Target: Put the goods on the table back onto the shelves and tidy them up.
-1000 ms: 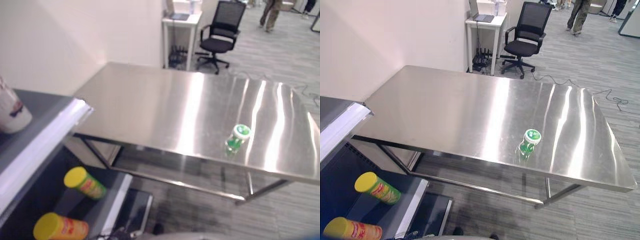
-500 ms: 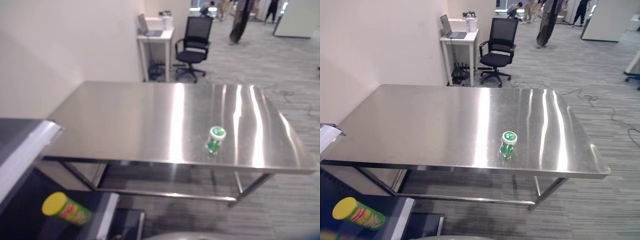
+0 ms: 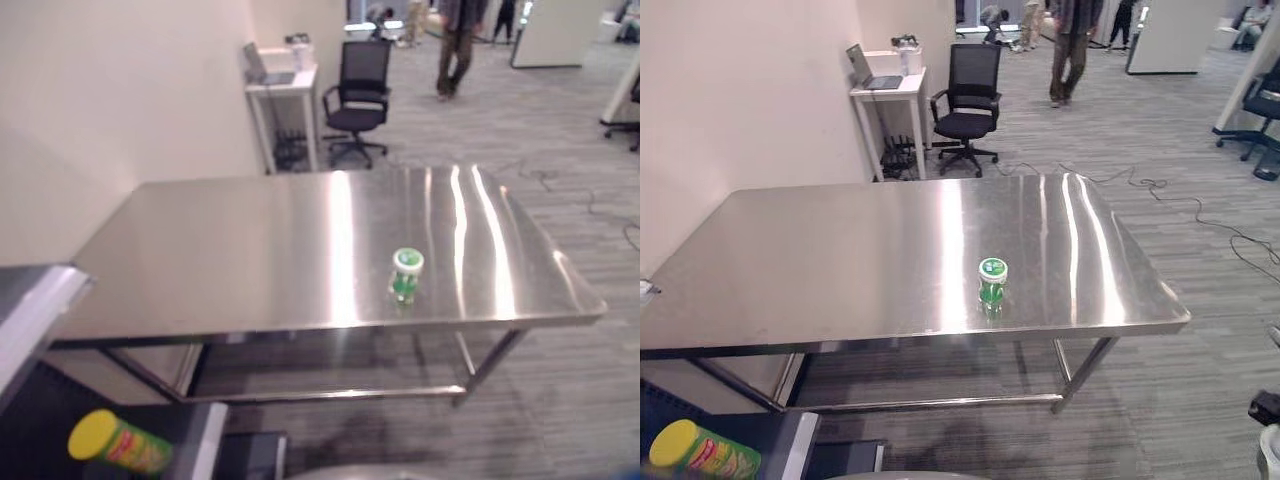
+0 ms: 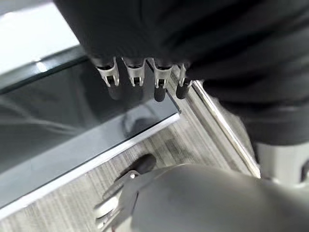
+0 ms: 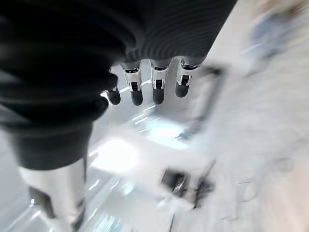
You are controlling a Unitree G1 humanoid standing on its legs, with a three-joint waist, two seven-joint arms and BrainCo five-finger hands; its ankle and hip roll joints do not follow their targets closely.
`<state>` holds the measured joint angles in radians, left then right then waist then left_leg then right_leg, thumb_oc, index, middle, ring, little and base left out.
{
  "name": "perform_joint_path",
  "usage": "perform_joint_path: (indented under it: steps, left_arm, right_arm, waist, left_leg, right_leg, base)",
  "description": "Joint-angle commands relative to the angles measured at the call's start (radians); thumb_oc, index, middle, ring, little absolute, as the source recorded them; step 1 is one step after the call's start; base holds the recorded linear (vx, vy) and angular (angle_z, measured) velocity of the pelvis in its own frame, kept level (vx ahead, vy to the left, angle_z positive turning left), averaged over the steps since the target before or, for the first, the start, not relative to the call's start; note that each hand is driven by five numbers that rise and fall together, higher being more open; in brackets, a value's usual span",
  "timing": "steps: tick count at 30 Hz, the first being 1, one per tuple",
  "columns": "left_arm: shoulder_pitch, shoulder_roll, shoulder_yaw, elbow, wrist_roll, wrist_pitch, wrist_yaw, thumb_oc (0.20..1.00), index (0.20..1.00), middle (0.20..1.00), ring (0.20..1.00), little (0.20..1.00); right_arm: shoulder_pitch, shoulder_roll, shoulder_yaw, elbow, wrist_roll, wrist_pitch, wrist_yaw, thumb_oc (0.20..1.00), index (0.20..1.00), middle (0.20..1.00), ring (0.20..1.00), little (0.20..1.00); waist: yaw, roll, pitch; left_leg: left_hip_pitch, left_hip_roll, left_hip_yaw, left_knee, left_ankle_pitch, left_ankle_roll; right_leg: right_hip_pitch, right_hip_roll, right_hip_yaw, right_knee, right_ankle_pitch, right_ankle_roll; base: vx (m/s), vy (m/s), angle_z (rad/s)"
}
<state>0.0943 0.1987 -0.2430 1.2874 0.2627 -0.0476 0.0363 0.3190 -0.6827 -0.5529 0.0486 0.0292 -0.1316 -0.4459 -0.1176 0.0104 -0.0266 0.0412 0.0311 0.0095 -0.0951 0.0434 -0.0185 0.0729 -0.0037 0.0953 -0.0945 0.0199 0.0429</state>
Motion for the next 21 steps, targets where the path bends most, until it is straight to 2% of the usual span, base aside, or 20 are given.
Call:
perform_joint_path:
  steps: [1,2,4,7,8,10,11,12,13,21]
  left_arm:
    - [-0.073,0.018,-0.050,0.057,0.067,-0.027,-0.028,1.000,1.000,1.000,1.000,1.000]
    - [-0.063,0.026,-0.063,0.038,0.060,-0.030,-0.046,1.000,1.000,1.000,1.000,1.000]
    - [-0.053,0.032,-0.057,0.023,0.035,-0.033,-0.064,1.000,1.000,1.000,1.000,1.000]
    - [-0.046,0.033,-0.058,0.023,0.011,-0.036,-0.073,1.000,1.000,1.000,1.000,1.000]
    - [-0.040,0.032,-0.061,0.027,-0.010,-0.041,-0.085,1.000,1.000,1.000,1.000,1.000]
    - [-0.039,0.030,-0.053,0.027,-0.017,-0.043,-0.091,1.000,1.000,1.000,1.000,1.000]
    - [-0.035,0.028,-0.053,0.027,-0.031,-0.045,-0.100,1.000,1.000,1.000,1.000,1.000]
    - [-0.035,0.028,-0.051,0.027,-0.031,-0.045,-0.100,1.000,1.000,1.000,1.000,1.000]
    - [-0.036,0.022,-0.058,0.032,-0.045,-0.051,-0.109,1.000,1.000,1.000,1.000,1.000]
    - [-0.024,0.013,-0.084,0.009,-0.072,-0.054,-0.137,1.000,1.000,1.000,1.000,1.000]
  right_arm:
    - [-0.058,-0.134,-0.063,-0.159,-0.136,-0.085,0.097,1.000,1.000,1.000,1.000,1.000]
    - [-0.109,-0.182,-0.041,-0.271,-0.100,-0.123,0.168,1.000,1.000,1.000,1.000,1.000]
    - [-0.160,-0.242,-0.014,-0.319,-0.053,-0.139,0.237,1.000,1.000,1.000,1.000,1.000]
    - [-0.203,-0.280,0.032,-0.321,0.015,-0.156,0.294,1.000,1.000,1.000,1.000,1.000]
    - [-0.237,-0.325,0.098,-0.304,0.055,-0.156,0.352,1.000,1.000,1.000,1.000,1.000]
    - [-0.260,-0.352,0.143,-0.299,0.060,-0.158,0.386,1.000,1.000,1.000,1.000,1.000]
    - [-0.291,-0.399,0.219,-0.288,0.076,-0.151,0.446,1.000,1.000,1.000,1.000,1.000]
    - [-0.295,-0.399,0.223,-0.286,0.076,-0.152,0.446,1.000,1.000,1.000,1.000,1.000]
    - [-0.322,-0.422,0.287,-0.263,0.114,-0.152,0.499,1.000,1.000,1.000,1.000,1.000]
    - [-0.406,-0.480,0.445,-0.175,0.104,-0.114,0.579,1.000,1.000,1.000,1.000,1.000]
  waist:
    - [0.044,-0.035,0.025]
    - [0.062,-0.040,0.022]
    - [0.077,-0.047,0.021]
    - [0.087,-0.049,0.019]
    - [0.106,-0.055,0.020]
    - [0.106,-0.056,0.021]
    - [0.119,-0.060,0.023]
    - [0.117,-0.059,0.023]
    - [0.125,-0.064,0.023]
    - [0.137,-0.063,0.026]
  left_leg:
    - [0.093,-0.012,-0.018,0.008,-0.128,0.007]
    - [0.093,-0.011,-0.023,0.008,-0.125,0.007]
    - [0.083,-0.013,-0.031,0.008,-0.111,0.005]
    - [0.084,-0.012,-0.040,0.008,-0.118,0.004]
    - [0.082,-0.012,-0.044,0.008,-0.114,0.003]
    - [0.079,-0.012,-0.047,0.008,-0.112,0.002]
    - [0.077,-0.011,-0.051,0.008,-0.109,0.000]
    - [0.077,-0.011,-0.052,0.008,-0.109,0.000]
    - [0.076,-0.011,-0.057,0.008,-0.105,0.000]
    - [0.073,-0.010,-0.069,0.008,-0.100,-0.002]
  right_leg:
    - [-0.026,0.012,0.015,0.009,0.007,0.039]
    - [-0.023,0.011,0.007,0.008,0.007,0.040]
    - [-0.028,0.007,-0.004,0.007,0.014,0.041]
    - [-0.022,0.007,-0.014,0.007,0.004,0.042]
    - [-0.021,0.005,-0.023,0.007,0.005,0.041]
    - [-0.019,0.004,-0.027,0.007,0.005,0.042]
    - [-0.018,0.002,-0.035,0.007,0.005,0.041]
    - [-0.018,0.002,-0.035,0.007,0.005,0.041]
    - [-0.017,0.001,-0.042,0.007,0.005,0.041]
    - [-0.012,-0.001,-0.062,0.007,0.005,0.040]
  base:
    - [0.00,0.000,0.00]
    - [-0.04,-0.015,-0.02]
    - [-0.02,-0.012,0.08]
    - [0.01,0.003,0.21]
    - [-0.02,0.000,0.13]
    - [-0.02,0.000,0.10]
    - [-0.01,0.001,0.15]
    - [-0.02,0.004,0.18]
    - [-0.01,0.002,0.14]
    - [-0.01,0.004,0.05]
